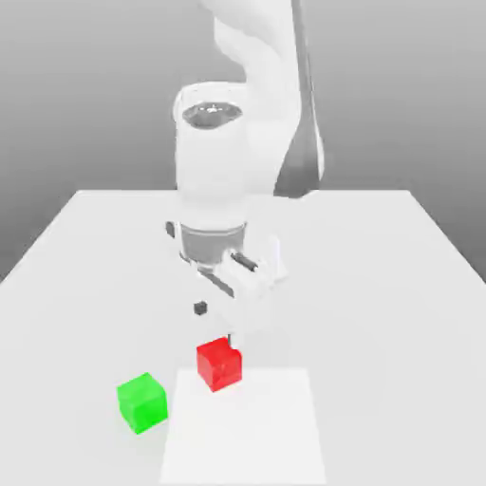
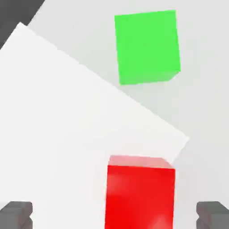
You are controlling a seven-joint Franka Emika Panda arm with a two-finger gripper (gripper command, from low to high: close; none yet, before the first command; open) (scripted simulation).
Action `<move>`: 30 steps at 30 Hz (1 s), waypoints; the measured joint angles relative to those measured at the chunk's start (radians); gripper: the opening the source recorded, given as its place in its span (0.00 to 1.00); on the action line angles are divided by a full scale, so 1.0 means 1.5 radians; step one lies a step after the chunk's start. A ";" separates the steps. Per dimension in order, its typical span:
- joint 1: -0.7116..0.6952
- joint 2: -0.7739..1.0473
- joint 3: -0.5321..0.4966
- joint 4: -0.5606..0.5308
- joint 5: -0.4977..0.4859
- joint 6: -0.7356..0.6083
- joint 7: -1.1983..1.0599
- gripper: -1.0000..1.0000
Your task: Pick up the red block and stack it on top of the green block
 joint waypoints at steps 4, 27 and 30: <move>0.003 0.079 -0.003 0.009 0.003 0.067 -0.001 0.50; 0.032 -0.023 -0.047 -0.004 -0.039 -0.021 0.024 0.00; 0.012 -0.025 -0.064 0.025 -0.068 -0.051 -0.011 0.00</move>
